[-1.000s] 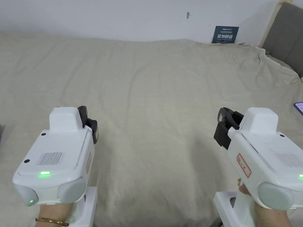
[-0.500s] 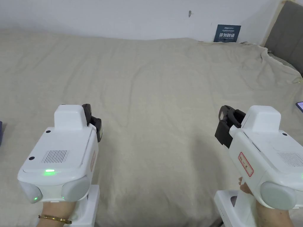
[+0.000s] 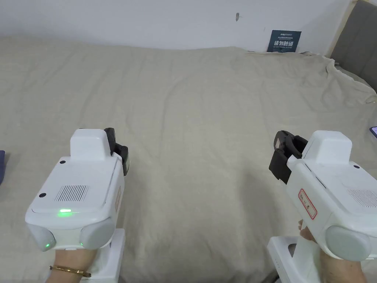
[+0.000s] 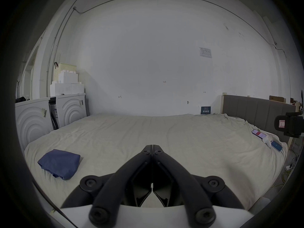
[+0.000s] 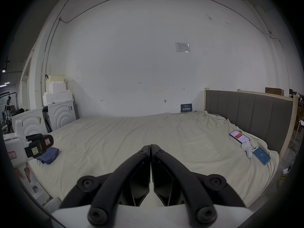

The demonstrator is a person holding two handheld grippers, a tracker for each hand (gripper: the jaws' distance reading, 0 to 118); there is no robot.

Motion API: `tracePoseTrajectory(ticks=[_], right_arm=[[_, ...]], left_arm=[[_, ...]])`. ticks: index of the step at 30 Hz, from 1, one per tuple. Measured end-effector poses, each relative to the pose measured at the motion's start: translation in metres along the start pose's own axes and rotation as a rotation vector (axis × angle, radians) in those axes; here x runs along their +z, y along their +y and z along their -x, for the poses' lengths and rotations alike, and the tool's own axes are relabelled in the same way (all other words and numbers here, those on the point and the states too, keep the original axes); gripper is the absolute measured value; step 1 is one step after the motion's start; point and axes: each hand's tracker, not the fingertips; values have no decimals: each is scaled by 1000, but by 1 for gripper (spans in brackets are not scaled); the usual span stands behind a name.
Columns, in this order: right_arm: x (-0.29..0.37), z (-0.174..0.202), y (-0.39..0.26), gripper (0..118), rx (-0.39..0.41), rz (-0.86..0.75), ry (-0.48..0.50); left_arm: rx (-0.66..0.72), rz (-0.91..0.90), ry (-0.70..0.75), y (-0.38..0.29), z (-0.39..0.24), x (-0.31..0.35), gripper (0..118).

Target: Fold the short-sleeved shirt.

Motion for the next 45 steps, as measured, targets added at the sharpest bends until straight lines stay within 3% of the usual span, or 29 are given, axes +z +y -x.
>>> tracePoseTrajectory(ticks=[45], right_arm=[[-2, -6, -1, 0, 8, 5, -2]], left_arm=[[-21, -8, -15, 3, -8, 1, 0]])
